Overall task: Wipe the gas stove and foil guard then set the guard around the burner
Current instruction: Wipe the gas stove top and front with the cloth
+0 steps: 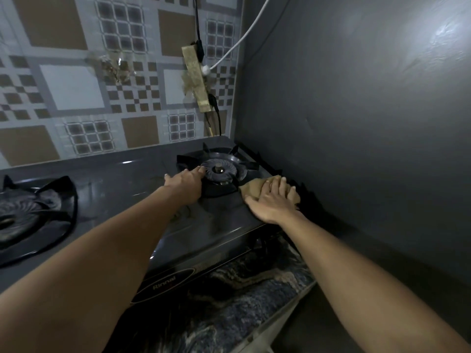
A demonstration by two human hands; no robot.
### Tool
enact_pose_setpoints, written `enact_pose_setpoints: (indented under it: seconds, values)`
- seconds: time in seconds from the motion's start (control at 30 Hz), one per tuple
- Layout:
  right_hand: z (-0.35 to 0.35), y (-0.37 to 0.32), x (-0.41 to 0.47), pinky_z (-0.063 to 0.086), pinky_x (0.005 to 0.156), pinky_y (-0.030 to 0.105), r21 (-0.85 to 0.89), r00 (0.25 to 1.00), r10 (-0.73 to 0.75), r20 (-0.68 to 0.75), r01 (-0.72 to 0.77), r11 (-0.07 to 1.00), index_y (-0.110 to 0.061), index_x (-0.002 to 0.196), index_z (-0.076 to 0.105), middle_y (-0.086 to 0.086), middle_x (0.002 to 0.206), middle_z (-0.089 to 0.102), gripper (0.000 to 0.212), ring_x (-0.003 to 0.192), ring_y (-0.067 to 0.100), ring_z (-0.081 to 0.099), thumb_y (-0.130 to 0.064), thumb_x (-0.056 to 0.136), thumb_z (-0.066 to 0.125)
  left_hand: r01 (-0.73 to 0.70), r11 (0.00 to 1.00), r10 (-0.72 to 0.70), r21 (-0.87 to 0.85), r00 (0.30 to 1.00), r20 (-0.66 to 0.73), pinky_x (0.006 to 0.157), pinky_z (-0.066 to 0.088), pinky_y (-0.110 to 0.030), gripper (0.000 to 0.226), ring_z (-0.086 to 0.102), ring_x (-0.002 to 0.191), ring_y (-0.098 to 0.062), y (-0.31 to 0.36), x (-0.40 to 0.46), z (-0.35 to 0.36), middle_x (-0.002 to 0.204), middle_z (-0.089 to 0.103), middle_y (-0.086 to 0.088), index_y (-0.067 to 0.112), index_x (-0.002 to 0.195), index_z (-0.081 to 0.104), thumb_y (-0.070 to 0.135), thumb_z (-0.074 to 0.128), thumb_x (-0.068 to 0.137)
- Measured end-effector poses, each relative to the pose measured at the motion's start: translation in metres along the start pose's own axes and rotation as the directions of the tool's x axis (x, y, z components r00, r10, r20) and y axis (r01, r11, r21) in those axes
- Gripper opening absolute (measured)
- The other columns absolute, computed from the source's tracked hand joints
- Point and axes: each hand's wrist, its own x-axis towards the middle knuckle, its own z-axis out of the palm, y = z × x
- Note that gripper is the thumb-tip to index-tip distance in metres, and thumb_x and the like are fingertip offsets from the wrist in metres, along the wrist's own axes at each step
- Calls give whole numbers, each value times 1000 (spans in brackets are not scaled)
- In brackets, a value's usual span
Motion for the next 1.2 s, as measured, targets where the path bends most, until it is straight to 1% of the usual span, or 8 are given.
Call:
enact_pose_setpoints:
  seconds: [0.1, 0.23, 0.4, 0.6, 0.7, 0.77, 0.9, 1.2]
  values:
    - [7, -2, -3, -3, 119, 51, -45, 994, -80, -76, 76, 996, -4, 153, 5, 19, 161, -1, 85, 148, 33, -6, -62, 92, 16, -24, 999, 24, -27, 1000, 4, 116, 6, -64, 71, 14, 149, -27, -3, -1, -1, 162, 16, 0, 22, 155, 14, 2, 41, 93]
    - [31, -34, -37, -3, 120, 45, -59, 928, -336, -160, 331, 942, -5, 153, 11, 17, 161, 3, 81, 149, 29, -3, -59, 94, 21, -34, 999, 34, -42, 999, 4, 116, 3, -64, 67, 11, 149, -27, -5, 1, -2, 162, 17, 0, 21, 155, 16, 3, 41, 95]
    - [25, -23, -39, 0, 121, 38, -52, 898, -411, -156, 408, 912, -10, 152, 15, 12, 162, 7, 72, 149, 23, 2, -55, 97, 24, -45, 999, 45, 9, 998, 44, 114, -3, -66, 71, -2, 150, -26, -9, 1, -5, 164, 1, 0, 20, 156, 4, 11, 40, 95]
    - [31, -45, -53, 0, 121, 42, -88, 917, -375, -139, 366, 926, -7, 153, 13, 15, 161, 4, 70, 149, 28, 2, -50, 98, 22, 127, 991, -122, 43, 988, -95, 115, -5, -63, 64, -4, 150, -23, -74, -21, -14, 164, 0, -5, 11, 155, 3, 24, 33, 99]
    - [35, -70, -75, -4, 119, 38, -145, 823, -557, -113, 541, 829, -6, 152, 13, 15, 162, 2, 76, 149, 27, -1, -55, 95, 14, 230, 971, -221, 68, 968, -121, 114, -5, -64, 60, -2, 150, -24, -114, -36, -16, 163, 2, -7, 8, 154, 9, 30, 29, 102]
    - [39, -93, -81, -6, 119, 37, -115, 784, -615, -85, 605, 788, -6, 153, 9, 13, 162, -1, 73, 149, 26, -4, -53, 98, 20, 292, 953, -279, 83, 950, -138, 114, -4, -65, 60, -2, 150, -26, -132, -49, -15, 163, 3, -8, 6, 154, 12, 34, 26, 102]
    - [33, -130, -69, -8, 120, 37, -59, 775, -632, 5, 631, 774, -8, 154, 0, 13, 162, -8, 73, 149, 24, -9, -50, 100, 28, 375, 925, -361, 64, 919, -157, 114, -3, -65, 62, -2, 150, -27, -159, -72, -17, 163, 3, -8, 6, 153, 14, 37, 26, 101]
    - [23, -196, -21, -6, 120, 41, -78, 829, -552, 96, 559, 826, -10, 153, -5, 16, 160, -13, 90, 148, 31, -11, -69, 91, 23, 476, 878, -477, -43, 864, -162, 116, 1, -61, 66, 3, 150, -30, -203, -97, -13, 163, 5, -10, 11, 154, 15, 47, 24, 99]
